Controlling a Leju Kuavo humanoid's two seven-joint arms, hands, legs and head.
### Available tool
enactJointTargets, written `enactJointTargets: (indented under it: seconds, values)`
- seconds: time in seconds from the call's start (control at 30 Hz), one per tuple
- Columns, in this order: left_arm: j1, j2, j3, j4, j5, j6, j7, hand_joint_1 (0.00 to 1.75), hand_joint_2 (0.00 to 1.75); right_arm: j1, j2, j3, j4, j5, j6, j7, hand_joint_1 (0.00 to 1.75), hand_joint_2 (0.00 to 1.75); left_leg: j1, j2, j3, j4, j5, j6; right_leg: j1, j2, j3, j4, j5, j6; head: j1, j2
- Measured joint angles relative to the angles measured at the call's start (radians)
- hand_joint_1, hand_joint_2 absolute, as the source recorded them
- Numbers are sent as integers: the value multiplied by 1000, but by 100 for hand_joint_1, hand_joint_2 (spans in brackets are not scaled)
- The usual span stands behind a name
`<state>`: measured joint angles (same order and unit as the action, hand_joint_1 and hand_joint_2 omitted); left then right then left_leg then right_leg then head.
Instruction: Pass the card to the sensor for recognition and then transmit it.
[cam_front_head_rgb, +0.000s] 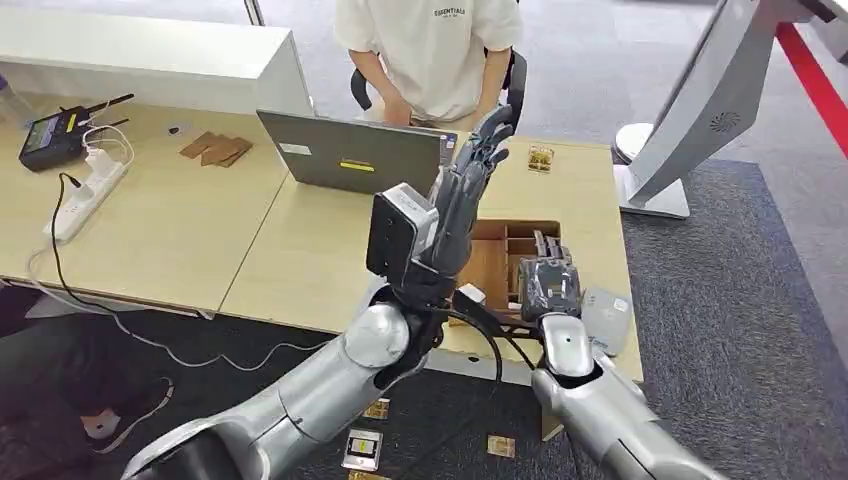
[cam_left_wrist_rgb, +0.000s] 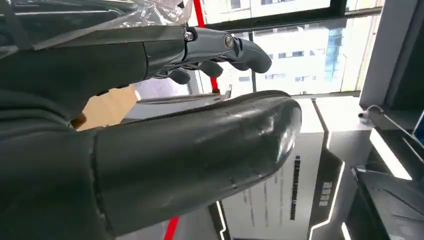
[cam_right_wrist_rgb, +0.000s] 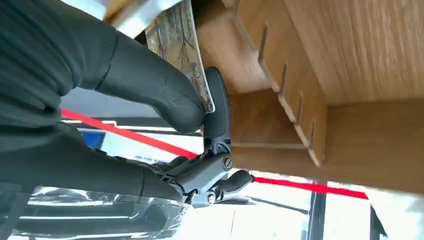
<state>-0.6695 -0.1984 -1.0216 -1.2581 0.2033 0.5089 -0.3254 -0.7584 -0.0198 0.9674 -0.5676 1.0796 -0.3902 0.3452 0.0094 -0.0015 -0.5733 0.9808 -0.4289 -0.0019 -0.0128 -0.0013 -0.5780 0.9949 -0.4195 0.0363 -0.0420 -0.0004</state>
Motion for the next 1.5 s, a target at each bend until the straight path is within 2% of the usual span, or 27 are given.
enactJointTargets:
  seconds: [0.1,0.23,0.33,0.57,0.83,1.03,1.17,1.27,1.5]
  values:
    - [0,-2,0,8,3,0,-14,0,0,-22,-2,-1,-15,5,-13,11,175,175,0,0,0,0,0,0,0,0,0,0,0,0,0,0]
    - [-1,-2,0,18,12,0,-28,0,0,-49,-11,-5,-58,35,-63,34,175,175,0,0,0,0,0,0,0,0,0,0,0,0,0,0]
    - [0,-2,0,26,17,-4,-37,0,0,-69,-31,-23,-126,57,-86,57,175,175,0,0,0,0,0,0,0,0,0,0,0,0,0,0]
    - [-2,-19,-3,50,18,-16,-45,0,0,-126,-111,-85,-371,116,-31,109,175,175,0,0,0,0,0,0,-1,0,0,0,0,0,0,0]
    - [-11,-36,-6,59,18,-23,-51,0,0,-116,-168,-116,-513,132,-16,124,175,175,0,0,0,0,0,0,0,0,0,0,0,0,0,0]
    - [-14,-45,-8,61,26,-34,-60,0,0,-114,-185,-124,-536,126,-14,116,175,175,0,0,0,0,0,0,0,0,0,0,0,0,0,0]
    - [-17,-54,-11,68,51,-54,-97,0,0,-156,-182,-123,-525,48,61,80,175,175,0,0,0,0,0,0,0,0,0,0,0,0,0,0]
    - [-17,-64,-16,69,63,-63,-106,0,0,-206,-168,-118,-491,15,105,65,175,175,0,0,-1,0,0,0,0,0,0,0,0,0,0,0]
    - [-20,-79,-30,77,87,-79,-118,0,0,-289,-118,-93,-379,18,133,50,175,175,0,0,-1,0,0,0,0,0,0,0,0,0,0,0]
